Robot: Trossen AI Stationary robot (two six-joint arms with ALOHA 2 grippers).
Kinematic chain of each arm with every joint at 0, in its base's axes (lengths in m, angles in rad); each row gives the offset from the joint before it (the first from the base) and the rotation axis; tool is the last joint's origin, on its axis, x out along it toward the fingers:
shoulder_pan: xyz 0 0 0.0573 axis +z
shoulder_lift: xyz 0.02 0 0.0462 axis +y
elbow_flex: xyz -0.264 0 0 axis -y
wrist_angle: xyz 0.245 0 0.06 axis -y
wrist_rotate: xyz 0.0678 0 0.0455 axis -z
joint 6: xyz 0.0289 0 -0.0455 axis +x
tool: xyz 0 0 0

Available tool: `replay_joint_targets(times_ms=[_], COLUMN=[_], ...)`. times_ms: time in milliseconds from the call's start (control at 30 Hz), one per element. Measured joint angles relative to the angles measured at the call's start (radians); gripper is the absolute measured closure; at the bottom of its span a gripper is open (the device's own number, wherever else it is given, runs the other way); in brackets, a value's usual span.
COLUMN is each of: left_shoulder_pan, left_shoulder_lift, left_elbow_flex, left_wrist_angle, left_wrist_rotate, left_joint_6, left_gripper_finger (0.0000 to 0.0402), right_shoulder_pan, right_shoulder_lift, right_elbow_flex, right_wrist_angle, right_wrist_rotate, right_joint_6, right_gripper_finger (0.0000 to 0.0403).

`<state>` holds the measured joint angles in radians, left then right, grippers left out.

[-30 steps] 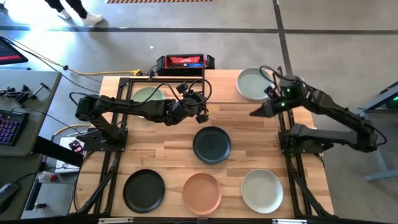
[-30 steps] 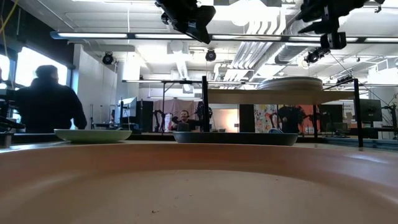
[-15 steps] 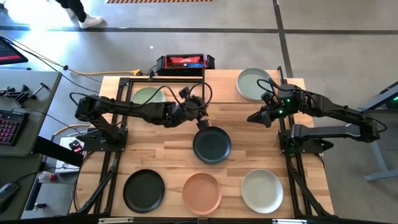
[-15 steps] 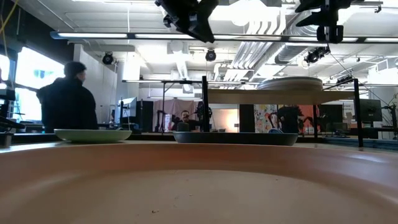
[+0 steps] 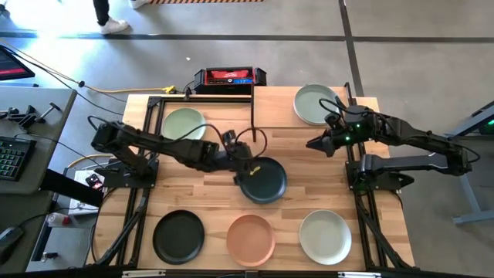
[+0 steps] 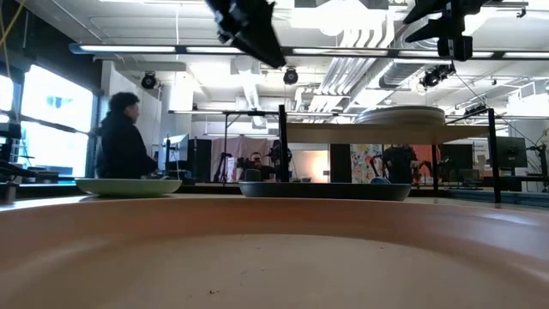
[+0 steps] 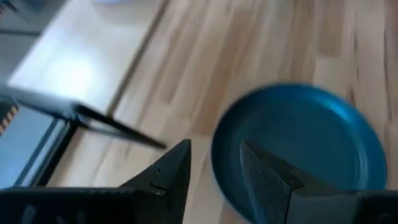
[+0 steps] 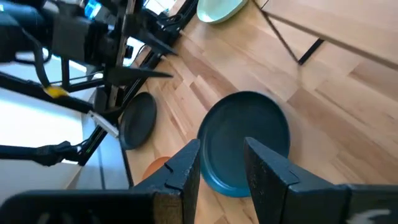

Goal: Place and stack plates onto a shelf
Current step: Stack the brown plate on the gray plate on the shelf

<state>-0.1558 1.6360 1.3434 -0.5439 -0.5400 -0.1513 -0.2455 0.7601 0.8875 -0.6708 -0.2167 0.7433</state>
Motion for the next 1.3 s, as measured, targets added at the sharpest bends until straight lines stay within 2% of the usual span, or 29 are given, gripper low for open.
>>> replay_joint_targets(times_ms=[300, 467, 700, 967, 1067, 1300], left_shoulder_pan=[-0.044, -0.05, -0.059, -0.092, -0.12, -0.196], left_shoulder_lift=[0.0, 0.0, 0.0, 0.0, 0.0, 0.0], left_elbow_flex=[0.0, 0.0, 0.0, -0.058, -0.086, -0.136], left_wrist_angle=[-0.073, -0.073, -0.075, -0.098, -0.101, -0.096], left_wrist_rotate=[0.054, 0.163, 0.337, 0.573, 0.615, 0.616], left_joint_6=[-0.233, -0.368, -0.466, -0.558, -0.601, -0.721], left_gripper_finger=[0.0271, 0.0271, 0.0271, 0.0271, 0.0271, 0.0271], right_shoulder_pan=[0.0, 0.041, 0.183, 0.39, 0.458, 0.578], right_shoulder_lift=[0.0, 0.02, 0.106, 0.216, 0.249, 0.336], right_elbow_flex=[0.0, 0.0, 0.0, 0.0, 0.0, 0.0], right_wrist_angle=[0.002, 0.004, 0.019, 0.178, 0.198, 0.199], right_wrist_rotate=[0.008, 0.011, 0.06, 0.057, 0.102, 0.226], right_joint_6=[0.121, 0.225, 0.382, 0.511, 0.579, 0.706], right_gripper_finger=[0.0298, 0.0298, 0.0298, 0.0298, 0.0298, 0.0298])
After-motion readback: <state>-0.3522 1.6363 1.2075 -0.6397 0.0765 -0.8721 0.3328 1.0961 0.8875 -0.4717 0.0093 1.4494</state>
